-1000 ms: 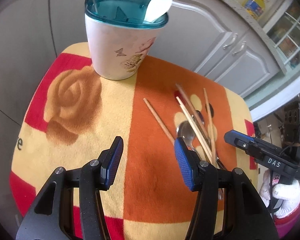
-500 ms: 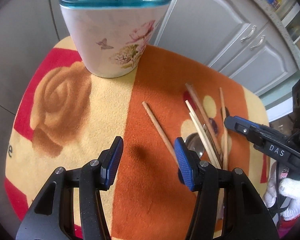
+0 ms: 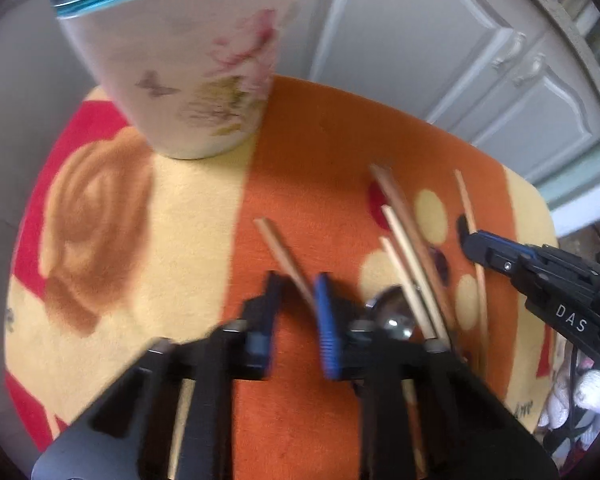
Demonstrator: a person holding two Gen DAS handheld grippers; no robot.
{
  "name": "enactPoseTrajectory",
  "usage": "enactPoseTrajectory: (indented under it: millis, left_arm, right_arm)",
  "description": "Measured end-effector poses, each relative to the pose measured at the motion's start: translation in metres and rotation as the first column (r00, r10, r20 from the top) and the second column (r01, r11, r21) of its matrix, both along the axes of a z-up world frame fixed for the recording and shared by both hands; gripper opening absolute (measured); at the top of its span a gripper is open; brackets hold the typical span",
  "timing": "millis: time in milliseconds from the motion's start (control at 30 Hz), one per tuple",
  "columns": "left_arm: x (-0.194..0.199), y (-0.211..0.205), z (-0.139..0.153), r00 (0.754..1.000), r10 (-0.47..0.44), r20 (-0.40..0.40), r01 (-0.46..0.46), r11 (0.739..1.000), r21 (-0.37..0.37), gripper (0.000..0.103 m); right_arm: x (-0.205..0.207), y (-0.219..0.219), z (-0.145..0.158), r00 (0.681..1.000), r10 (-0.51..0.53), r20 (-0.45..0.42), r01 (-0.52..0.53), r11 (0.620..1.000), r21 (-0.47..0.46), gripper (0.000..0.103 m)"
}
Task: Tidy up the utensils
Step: 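Grasp a wooden chopstick with the left gripper while the right gripper grasps another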
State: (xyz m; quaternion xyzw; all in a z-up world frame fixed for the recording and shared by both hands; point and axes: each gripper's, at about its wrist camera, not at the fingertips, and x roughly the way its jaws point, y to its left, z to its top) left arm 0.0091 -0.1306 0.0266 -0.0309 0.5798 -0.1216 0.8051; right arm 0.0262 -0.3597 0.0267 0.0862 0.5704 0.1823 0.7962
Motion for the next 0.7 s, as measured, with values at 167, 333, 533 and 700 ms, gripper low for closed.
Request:
enactPoseTrajectory:
  millis: [167,333,533,700]
  left_arm:
    - [-0.006,0.015,0.007,1.0,-0.02,-0.007,0.02,0.996,-0.085,0.001]
    - [-0.019,0.035,0.039,0.997,-0.041,0.066,0.049,0.991,-0.126,0.001]
    - [-0.019,0.037,0.035,0.999,-0.03,0.015,0.031,0.994,-0.109,0.001]
    - [-0.017,0.023,0.016,0.999,-0.018,-0.028,0.016,0.997,-0.081,0.008]
  right_arm:
    - [-0.023,-0.006,0.016,0.999,0.015,0.035,-0.016,1.0,0.014,0.008]
    - [-0.042,-0.012,0.036,0.997,0.016,0.081,-0.019,0.999,0.047,0.007]
    - [-0.055,-0.01,0.056,0.992,0.02,0.126,-0.027,0.998,0.051,0.006]
    - [-0.057,-0.012,0.05,0.994,0.011,0.108,-0.015,0.999,0.034,0.007]
